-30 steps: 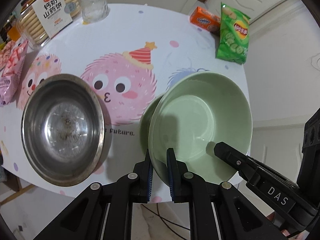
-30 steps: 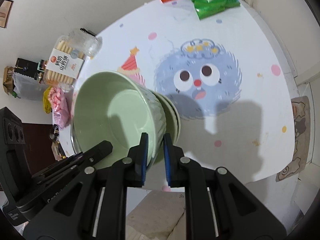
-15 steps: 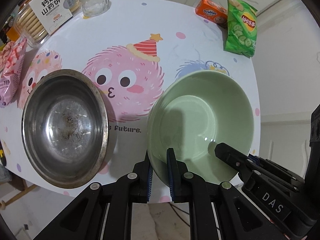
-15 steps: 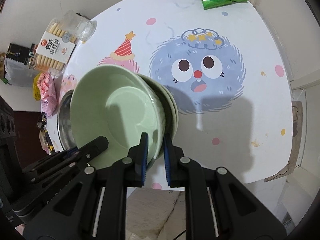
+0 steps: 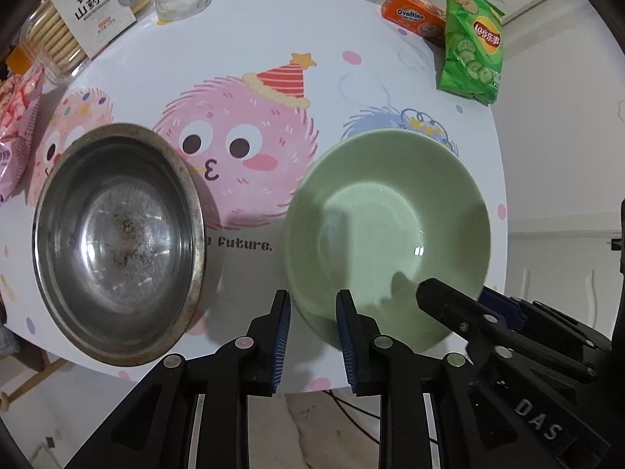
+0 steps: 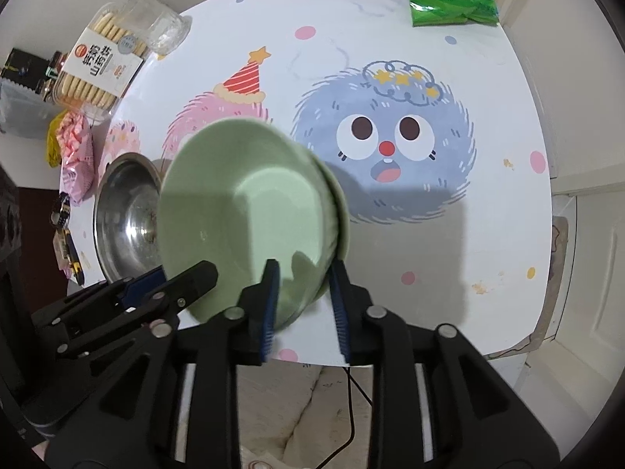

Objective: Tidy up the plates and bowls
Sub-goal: 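Lower the green bowl onto the stack and open both tools, then grip the nested green and cream bowl stack rim with the left tool while the right tool grips it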

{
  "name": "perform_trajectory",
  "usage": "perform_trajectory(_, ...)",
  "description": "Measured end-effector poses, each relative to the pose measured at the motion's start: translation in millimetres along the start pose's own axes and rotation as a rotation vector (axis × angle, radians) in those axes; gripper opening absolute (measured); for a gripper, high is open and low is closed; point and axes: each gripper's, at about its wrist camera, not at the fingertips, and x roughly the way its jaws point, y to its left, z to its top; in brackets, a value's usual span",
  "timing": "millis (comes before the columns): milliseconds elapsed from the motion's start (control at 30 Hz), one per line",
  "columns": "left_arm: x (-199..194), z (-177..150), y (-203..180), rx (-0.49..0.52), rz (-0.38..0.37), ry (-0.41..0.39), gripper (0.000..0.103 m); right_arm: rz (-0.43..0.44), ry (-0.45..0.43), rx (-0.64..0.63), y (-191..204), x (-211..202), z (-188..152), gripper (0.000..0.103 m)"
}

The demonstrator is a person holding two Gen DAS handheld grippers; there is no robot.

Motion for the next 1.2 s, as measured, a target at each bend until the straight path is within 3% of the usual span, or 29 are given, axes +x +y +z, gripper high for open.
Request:
perform_trajectory(133, -1, -2, 4, -0.014, -0.012, -0.006, 0.033, 0.021, -0.008, 0.02, -5, -4, -2, 0.035)
perform_trajectory(200, -3, -3, 8, -0.03, -0.026, -0.01, 0.051, 0.039, -0.027, 0.03, -8, -11, -3, 0.056)
perform_trajectory(300, -8, -3, 14, -0.057, -0.072, -0.025, 0.08, 0.06, -0.071, 0.044, -18, -25, -5, 0.072)
perform_trajectory(467, -12, -6, 17, -0.08, -0.134, -0.042, 0.088, 0.136, -0.13, 0.086, -39, -42, -9, 0.091)
perform_trajectory(567, -10, -12, 16, -0.08, -0.167, -0.036, 0.102, 0.218, -0.153, 0.136, -55, -43, -13, 0.103)
perform_trajectory(700, -4, -19, 10, -0.052, -0.164, -0.05, 0.103, 0.266, -0.165, 0.195, -73, -37, -14, 0.103)
perform_trajectory(867, 8, -18, 7, -0.077, -0.184, -0.044, 0.103, 0.28, -0.144, 0.172, -71, -23, -9, 0.103)
perform_trajectory(1133, 30, -13, 13, -0.138, -0.177, -0.026, 0.103, 0.218, -0.076, 0.114, -57, 11, 11, 0.103)
perform_trajectory(1200, 34, -11, 16, -0.159, -0.158, -0.021, 0.103, 0.24, -0.052, 0.116, -58, 20, 16, 0.103)
